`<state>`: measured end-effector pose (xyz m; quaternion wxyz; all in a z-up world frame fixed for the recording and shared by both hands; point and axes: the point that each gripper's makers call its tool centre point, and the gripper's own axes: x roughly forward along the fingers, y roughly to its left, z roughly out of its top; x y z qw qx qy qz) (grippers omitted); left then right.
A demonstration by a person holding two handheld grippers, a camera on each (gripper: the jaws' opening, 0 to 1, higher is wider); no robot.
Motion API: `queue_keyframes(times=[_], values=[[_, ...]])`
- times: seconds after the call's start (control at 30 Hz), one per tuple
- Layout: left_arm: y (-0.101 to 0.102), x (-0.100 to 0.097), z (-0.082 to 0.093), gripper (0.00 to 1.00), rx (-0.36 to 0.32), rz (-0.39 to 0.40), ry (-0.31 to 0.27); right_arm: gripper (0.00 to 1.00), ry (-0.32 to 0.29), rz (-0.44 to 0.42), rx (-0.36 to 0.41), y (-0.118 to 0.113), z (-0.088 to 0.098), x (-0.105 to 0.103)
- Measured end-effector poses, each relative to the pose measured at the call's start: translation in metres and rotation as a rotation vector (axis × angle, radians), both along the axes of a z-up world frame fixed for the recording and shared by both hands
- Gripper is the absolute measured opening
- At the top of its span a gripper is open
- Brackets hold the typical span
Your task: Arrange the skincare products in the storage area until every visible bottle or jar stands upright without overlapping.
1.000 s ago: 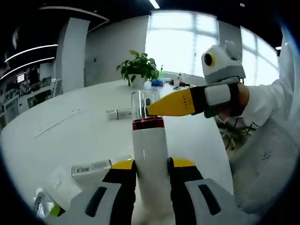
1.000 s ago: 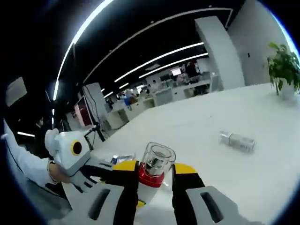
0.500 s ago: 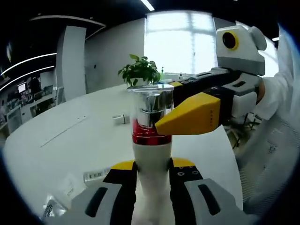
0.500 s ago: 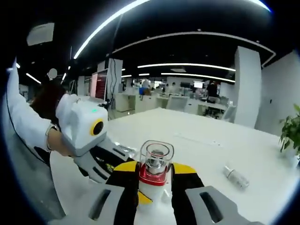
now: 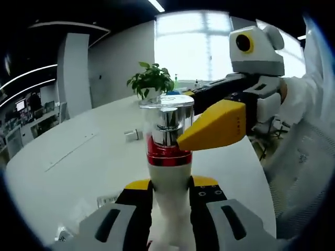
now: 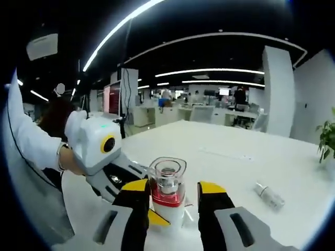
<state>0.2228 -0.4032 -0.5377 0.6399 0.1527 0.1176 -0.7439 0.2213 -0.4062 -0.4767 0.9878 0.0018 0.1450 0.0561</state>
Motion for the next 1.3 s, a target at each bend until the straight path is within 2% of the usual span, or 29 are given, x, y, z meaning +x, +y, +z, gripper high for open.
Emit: queue_keyframes(times=[0.07, 0.17, 0.2, 0.27, 0.37, 0.43, 0.57, 0.67, 0.77, 0.83, 0.9, 0.97, 1.1, 1.3], values=[[0.0, 0.0, 0.001, 0.24, -0.002, -0.005, -0.002, 0.3, 0.0, 0.02, 0.019, -0.003, -0.002, -0.004], [-0.001, 0.002, 0.001, 0.24, -0.004, -0.009, -0.016, 0.27, 0.04, 0.048, 0.033, -0.004, -0.014, -0.011], [-0.001, 0.003, 0.002, 0.24, -0.003, -0.007, -0.017, 0.24, 0.077, 0.056, 0.013, -0.007, -0.024, -0.015], [0.0, 0.004, 0.002, 0.24, -0.003, -0.005, -0.02, 0.16, 0.093, 0.07, -0.011, -0.01, -0.036, -0.019], [0.0, 0.004, 0.003, 0.24, -0.002, -0.005, -0.016, 0.2, 0.151, 0.075, 0.024, -0.011, -0.057, -0.024], [0.001, 0.005, 0.003, 0.24, -0.002, -0.011, -0.024, 0.2, 0.201, 0.106, -0.013, -0.01, -0.075, -0.025], [0.003, 0.006, 0.007, 0.24, -0.003, -0.023, -0.026, 0.2, 0.239, 0.147, -0.048, -0.002, -0.098, -0.021], [0.005, 0.009, 0.013, 0.25, -0.019, -0.043, -0.021, 0.21, 0.239, 0.172, -0.069, 0.004, -0.103, -0.013], [0.006, 0.007, 0.014, 0.25, -0.006, -0.061, -0.021, 0.21, 0.241, 0.186, -0.084, 0.01, -0.107, -0.006], [0.006, 0.006, 0.015, 0.25, -0.002, -0.07, -0.042, 0.17, 0.253, 0.189, -0.088, 0.012, -0.107, -0.004], [0.007, 0.004, 0.016, 0.24, 0.005, -0.076, -0.054, 0.12, 0.273, 0.181, -0.129, 0.009, -0.11, -0.004], [0.009, 0.006, 0.017, 0.24, 0.011, -0.081, -0.063, 0.09, 0.291, 0.173, -0.126, 0.01, -0.112, -0.007], [0.012, 0.011, 0.017, 0.24, 0.019, -0.078, -0.071, 0.01, 0.282, 0.17, -0.166, 0.008, -0.11, -0.009], [0.014, 0.013, 0.016, 0.24, 0.022, -0.075, -0.07, 0.0, 0.284, 0.166, -0.157, 0.009, -0.108, -0.004]])
